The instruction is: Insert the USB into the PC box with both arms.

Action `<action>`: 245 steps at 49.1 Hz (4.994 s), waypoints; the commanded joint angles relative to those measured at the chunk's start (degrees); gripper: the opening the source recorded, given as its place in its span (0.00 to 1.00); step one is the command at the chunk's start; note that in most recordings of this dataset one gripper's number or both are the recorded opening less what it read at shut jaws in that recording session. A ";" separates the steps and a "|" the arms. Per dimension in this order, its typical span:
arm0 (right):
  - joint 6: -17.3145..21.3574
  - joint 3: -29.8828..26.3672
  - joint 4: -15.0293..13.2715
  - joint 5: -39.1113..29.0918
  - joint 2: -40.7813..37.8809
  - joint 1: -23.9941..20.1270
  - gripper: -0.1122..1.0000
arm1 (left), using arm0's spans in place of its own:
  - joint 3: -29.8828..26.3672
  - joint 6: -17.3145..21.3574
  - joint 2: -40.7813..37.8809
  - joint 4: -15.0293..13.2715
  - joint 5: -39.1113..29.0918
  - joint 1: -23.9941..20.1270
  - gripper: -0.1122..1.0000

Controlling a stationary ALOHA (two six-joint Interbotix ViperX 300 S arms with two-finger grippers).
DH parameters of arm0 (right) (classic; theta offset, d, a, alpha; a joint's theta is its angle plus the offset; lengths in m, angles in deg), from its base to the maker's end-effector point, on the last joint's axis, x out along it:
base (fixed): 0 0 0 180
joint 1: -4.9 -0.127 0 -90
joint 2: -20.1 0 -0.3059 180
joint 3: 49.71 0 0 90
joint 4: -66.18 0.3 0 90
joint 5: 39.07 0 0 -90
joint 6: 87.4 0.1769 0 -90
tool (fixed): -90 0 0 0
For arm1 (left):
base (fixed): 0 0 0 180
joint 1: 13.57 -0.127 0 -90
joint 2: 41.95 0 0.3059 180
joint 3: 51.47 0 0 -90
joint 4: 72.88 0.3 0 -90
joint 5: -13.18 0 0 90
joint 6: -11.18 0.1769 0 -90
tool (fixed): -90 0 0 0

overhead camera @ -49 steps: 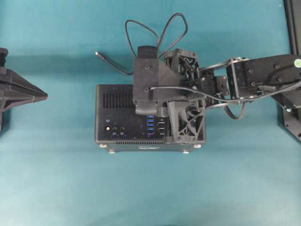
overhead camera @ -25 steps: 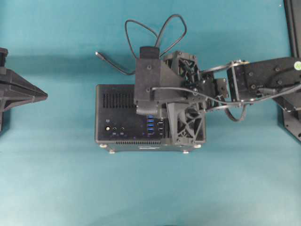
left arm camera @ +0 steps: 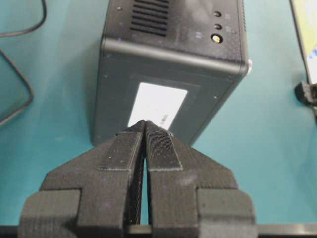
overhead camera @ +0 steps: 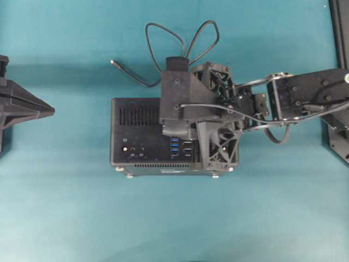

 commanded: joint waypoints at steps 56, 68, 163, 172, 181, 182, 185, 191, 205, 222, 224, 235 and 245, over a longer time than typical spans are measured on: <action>1.58 1.85 1.49 2.81 0.79 -1.23 0.19 | -0.53 -2.02 -0.18 0.18 0.44 0.09 0.10; 1.67 1.93 1.58 2.99 0.53 -1.32 0.19 | -0.53 -2.02 -0.09 0.18 0.53 0.09 0.10; 1.67 3.43 3.43 5.54 1.05 -1.76 0.19 | -0.09 -2.20 0.70 0.18 0.18 0.18 0.10; 1.58 3.34 3.52 5.54 1.14 -2.29 0.19 | -0.09 -2.20 0.79 0.18 0.09 0.09 0.10; 1.58 4.13 2.64 4.48 1.85 -0.70 0.19 | 0.00 -2.20 0.97 0.18 0.09 0.09 0.10; 1.58 4.31 2.55 4.57 1.93 -0.62 0.19 | -0.09 -2.20 0.97 0.18 0.09 0.09 0.10; 1.49 4.39 2.64 4.75 2.11 -0.44 0.19 | -0.09 -2.20 1.05 0.18 0.09 0.09 0.10; 1.49 4.39 2.81 5.71 1.85 -0.70 0.19 | 0.00 -2.29 1.05 0.18 0.09 0.09 0.10; 1.32 4.39 5.01 6.59 1.58 -2.11 0.19 | 0.09 -2.29 1.05 0.18 0.09 0.09 0.10; 0.62 4.48 3.43 6.42 1.23 0.97 0.19 | 0.35 -2.29 1.32 0.18 0.09 0.09 0.10; 0.44 4.48 3.34 6.42 1.14 1.14 0.19 | 0.35 -2.29 1.41 0.18 0.09 0.09 0.10; 0.18 4.57 5.45 6.33 1.05 -0.79 0.19 | 0.53 -2.29 1.76 0.18 0.09 0.09 0.10; 0.35 4.31 7.47 6.42 1.05 -2.29 0.19 | 0.70 -2.29 1.76 0.18 0.09 0.09 0.10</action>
